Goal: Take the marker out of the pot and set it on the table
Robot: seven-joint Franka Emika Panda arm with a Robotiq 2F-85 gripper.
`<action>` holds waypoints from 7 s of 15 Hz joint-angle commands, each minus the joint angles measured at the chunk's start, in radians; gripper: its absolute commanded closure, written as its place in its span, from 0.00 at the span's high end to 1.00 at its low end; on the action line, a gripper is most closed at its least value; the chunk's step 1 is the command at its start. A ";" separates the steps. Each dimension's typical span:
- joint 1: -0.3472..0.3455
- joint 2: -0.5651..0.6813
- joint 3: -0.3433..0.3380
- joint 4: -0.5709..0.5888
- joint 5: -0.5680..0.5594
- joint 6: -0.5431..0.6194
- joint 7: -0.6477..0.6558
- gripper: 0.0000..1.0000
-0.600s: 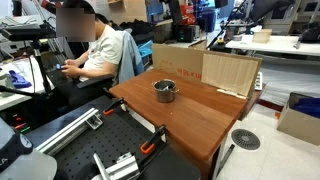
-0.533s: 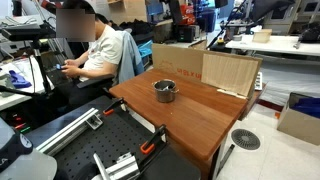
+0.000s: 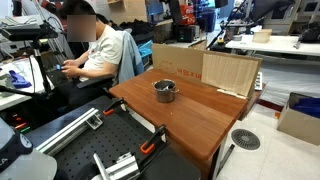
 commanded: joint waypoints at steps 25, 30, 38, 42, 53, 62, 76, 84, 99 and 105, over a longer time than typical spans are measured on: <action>0.009 -0.001 -0.007 0.002 -0.004 -0.004 0.003 1.00; 0.009 -0.001 -0.007 0.002 -0.004 -0.004 0.003 1.00; 0.009 -0.001 -0.007 0.002 -0.004 -0.004 0.003 1.00; 0.009 -0.001 -0.007 0.002 -0.004 -0.004 0.003 1.00; 0.048 0.039 0.004 -0.027 0.199 -0.107 0.151 1.00; 0.089 0.164 0.048 0.002 0.540 -0.019 0.450 1.00; 0.083 0.212 0.060 0.015 0.633 0.083 0.557 1.00; 0.094 0.295 0.128 -0.053 0.704 0.238 0.876 1.00; 0.211 0.636 0.100 -0.140 0.437 0.894 1.418 1.00; 0.265 0.669 0.070 -0.104 0.408 0.896 1.486 1.00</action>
